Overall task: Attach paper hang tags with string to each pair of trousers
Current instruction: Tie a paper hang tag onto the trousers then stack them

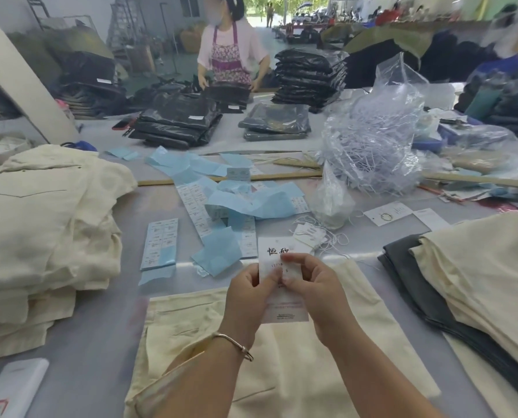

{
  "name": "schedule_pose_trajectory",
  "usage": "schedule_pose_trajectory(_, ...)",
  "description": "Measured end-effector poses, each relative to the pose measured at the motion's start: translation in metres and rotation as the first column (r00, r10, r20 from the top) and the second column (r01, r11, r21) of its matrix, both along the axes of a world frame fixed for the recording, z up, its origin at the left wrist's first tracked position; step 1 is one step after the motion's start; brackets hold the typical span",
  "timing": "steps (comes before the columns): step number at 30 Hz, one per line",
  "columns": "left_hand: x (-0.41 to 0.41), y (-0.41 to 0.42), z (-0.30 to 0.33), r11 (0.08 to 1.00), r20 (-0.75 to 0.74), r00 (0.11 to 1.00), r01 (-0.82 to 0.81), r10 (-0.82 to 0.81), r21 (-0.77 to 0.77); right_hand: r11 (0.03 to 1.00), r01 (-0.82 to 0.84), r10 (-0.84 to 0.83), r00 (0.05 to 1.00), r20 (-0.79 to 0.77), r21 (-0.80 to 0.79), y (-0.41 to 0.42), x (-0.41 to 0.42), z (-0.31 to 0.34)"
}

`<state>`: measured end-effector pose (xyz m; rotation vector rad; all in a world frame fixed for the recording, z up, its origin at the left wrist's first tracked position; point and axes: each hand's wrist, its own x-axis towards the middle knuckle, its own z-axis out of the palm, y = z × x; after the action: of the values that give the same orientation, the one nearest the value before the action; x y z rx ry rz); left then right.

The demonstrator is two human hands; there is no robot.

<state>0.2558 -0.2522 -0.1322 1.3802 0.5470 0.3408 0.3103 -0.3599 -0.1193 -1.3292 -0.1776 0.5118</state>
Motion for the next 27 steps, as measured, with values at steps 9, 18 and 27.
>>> schedule_pose_trajectory(9, 0.021, -0.006, -0.015, 0.933, -0.103, 0.992, 0.026, -0.068, -0.36, 0.998, 0.018, -0.015, 0.999, 0.04, -0.062, -0.031, 0.041, -0.029)
schedule_pose_trajectory(18, 0.032, -0.01, -0.034, 0.957, -0.206, 0.972, -0.162, 0.112, -0.242, 0.562, 0.33, -0.034, 0.926, 0.377, -0.759, -0.099, 0.179, -0.091)
schedule_pose_trajectory(27, 0.033, -0.011, -0.038, 0.958, -0.299, 0.947, -0.19, 0.121, -0.215, 0.295, 0.157, 0.264, 0.935, 0.238, -0.942, -0.057, 0.234, -0.109)
